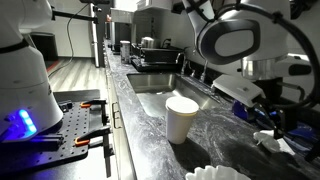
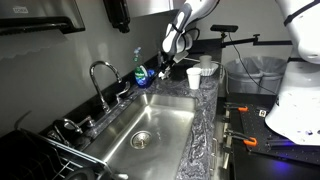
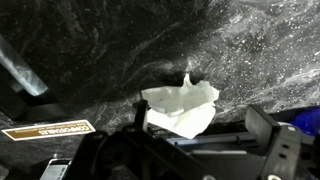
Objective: Pick up the paper and throw it in the bin
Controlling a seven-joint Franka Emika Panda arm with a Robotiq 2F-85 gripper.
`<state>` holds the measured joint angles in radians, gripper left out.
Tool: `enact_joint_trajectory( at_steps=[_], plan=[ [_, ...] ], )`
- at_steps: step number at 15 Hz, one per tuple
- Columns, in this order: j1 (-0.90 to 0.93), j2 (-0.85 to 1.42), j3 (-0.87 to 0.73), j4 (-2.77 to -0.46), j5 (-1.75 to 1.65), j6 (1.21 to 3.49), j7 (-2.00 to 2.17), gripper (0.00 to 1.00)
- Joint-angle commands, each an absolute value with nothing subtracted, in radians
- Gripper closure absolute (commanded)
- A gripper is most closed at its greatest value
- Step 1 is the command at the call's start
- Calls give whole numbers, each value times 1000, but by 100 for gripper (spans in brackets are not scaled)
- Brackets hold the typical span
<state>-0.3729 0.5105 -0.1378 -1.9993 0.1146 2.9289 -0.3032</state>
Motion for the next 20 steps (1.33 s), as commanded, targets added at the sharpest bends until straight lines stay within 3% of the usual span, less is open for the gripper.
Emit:
enact_joint_trajectory(
  at_steps=[1, 16, 17, 18, 20],
  plan=[
    [-396, 542, -108, -1950, 100, 2899, -275, 0],
    [-477, 627, -39, -1867, 118, 2889, -282, 0],
    [-478, 632, -38, -1860, 118, 2889, -282, 7],
    [-478, 636, -40, -1854, 116, 2892, -282, 28],
    [-474, 638, -45, -1849, 114, 2898, -277, 32]
  ],
)
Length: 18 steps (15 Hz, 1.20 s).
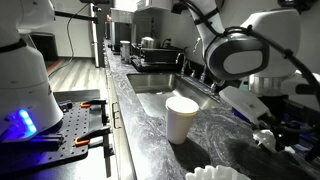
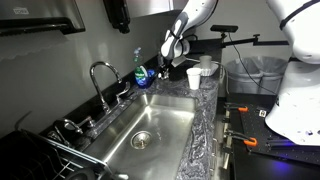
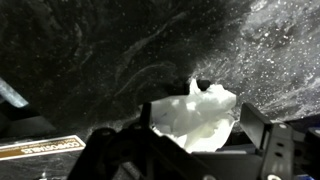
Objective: Pick up the paper and throw it in the bin
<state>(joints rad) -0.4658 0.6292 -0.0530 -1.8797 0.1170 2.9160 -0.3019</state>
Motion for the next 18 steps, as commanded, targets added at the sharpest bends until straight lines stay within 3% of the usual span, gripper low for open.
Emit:
enact_joint_trajectory(
  at_steps=[1, 8, 9, 18],
  plan=[
    [-474, 635, -49, -1851, 112, 2902, -276, 40],
    [-437, 594, -123, -1887, 87, 2915, -221, 95],
    [-428, 586, -141, -1893, 77, 2916, -213, 99],
    [-302, 550, -389, -1918, -74, 2918, -54, 100]
  ],
)
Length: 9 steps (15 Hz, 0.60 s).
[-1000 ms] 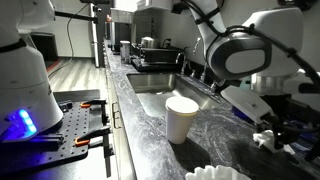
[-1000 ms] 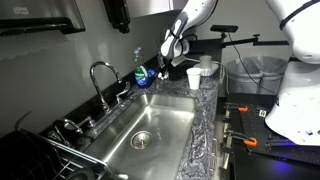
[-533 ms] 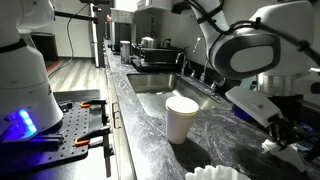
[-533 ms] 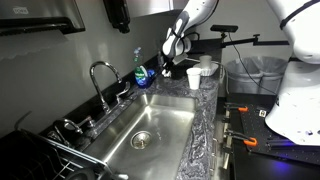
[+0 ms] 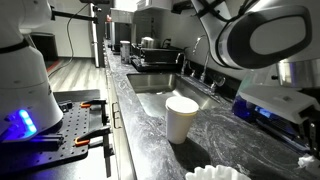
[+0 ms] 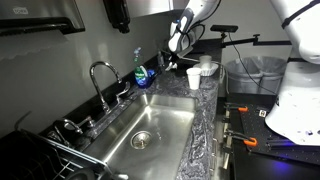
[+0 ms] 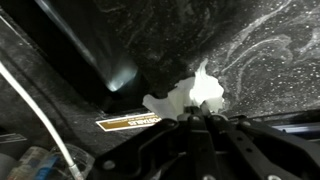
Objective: Pick up the paper and throw it in the bin
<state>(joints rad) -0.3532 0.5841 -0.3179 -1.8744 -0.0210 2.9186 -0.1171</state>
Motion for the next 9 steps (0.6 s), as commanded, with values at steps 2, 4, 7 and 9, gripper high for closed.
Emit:
enact_joint_trajectory(
  at_steps=[2, 4, 7, 9],
  plan=[
    [-283, 560, -429, -1914, -99, 2915, -24, 100],
    [-272, 569, -460, -1912, -116, 2914, 4, 100],
    [-254, 580, -506, -1913, -129, 2908, 53, 100],
    [-255, 589, -525, -1912, -126, 2903, 79, 100]
  ],
)
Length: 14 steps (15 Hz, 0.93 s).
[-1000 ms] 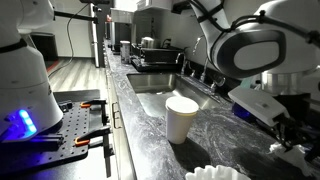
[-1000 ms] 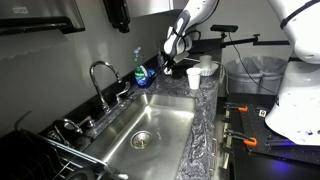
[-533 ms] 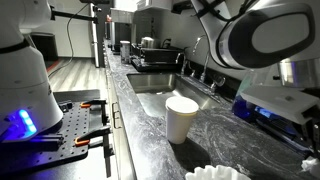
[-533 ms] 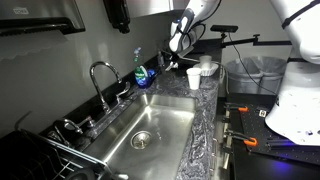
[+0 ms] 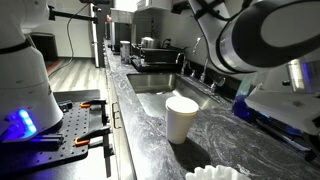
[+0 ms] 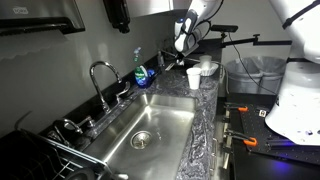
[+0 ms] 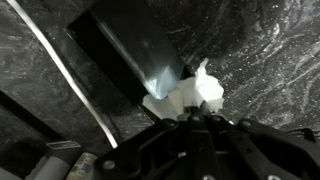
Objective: Pick up the paper and throw it in the bin
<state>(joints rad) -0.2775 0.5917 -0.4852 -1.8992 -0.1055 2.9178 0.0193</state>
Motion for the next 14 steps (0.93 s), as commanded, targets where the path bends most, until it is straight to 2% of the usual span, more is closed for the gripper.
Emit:
enact_joint_trajectory(
  at_steps=[1, 14],
  plan=[
    [-255, 593, -532, -1911, -123, 2903, 92, 100],
    [-314, 710, -530, -1845, -33, 2916, 221, 100]
  ],
)
